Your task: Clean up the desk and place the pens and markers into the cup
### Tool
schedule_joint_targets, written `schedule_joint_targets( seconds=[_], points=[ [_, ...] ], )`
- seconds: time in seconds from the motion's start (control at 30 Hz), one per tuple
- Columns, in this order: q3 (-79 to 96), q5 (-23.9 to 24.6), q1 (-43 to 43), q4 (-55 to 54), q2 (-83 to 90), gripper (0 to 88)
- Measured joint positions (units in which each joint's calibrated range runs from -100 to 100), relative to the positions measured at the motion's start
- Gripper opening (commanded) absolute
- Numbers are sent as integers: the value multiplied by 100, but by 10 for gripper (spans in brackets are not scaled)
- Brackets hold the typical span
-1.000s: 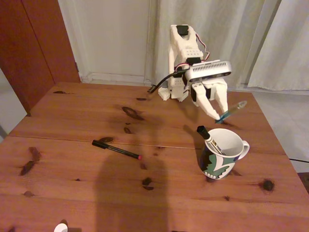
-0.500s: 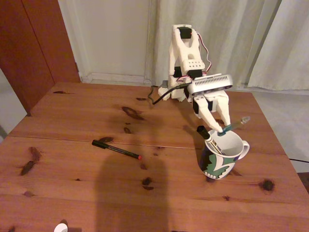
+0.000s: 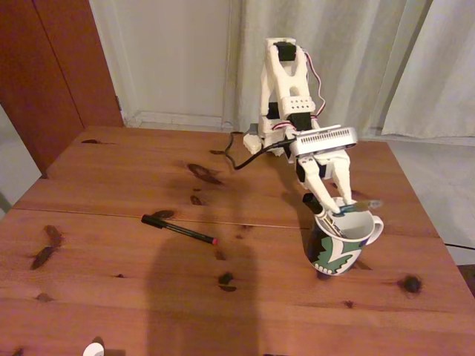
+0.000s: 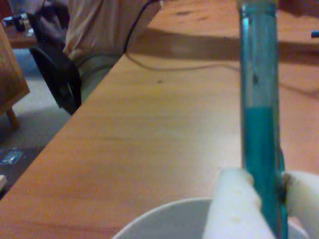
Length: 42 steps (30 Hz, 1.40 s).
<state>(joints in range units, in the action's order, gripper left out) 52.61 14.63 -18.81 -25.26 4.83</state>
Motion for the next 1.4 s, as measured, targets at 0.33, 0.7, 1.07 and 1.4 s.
schedule_joint_targets(
  seconds=[0.33, 0.7, 1.07, 1.4],
  points=[
    [272, 0, -7, -265, 0, 76],
    [272, 0, -7, -274, 0, 73],
    [-68, 0, 66, -274, 0, 8],
    [-2030, 0, 887, 1186, 0, 8]
  ],
)
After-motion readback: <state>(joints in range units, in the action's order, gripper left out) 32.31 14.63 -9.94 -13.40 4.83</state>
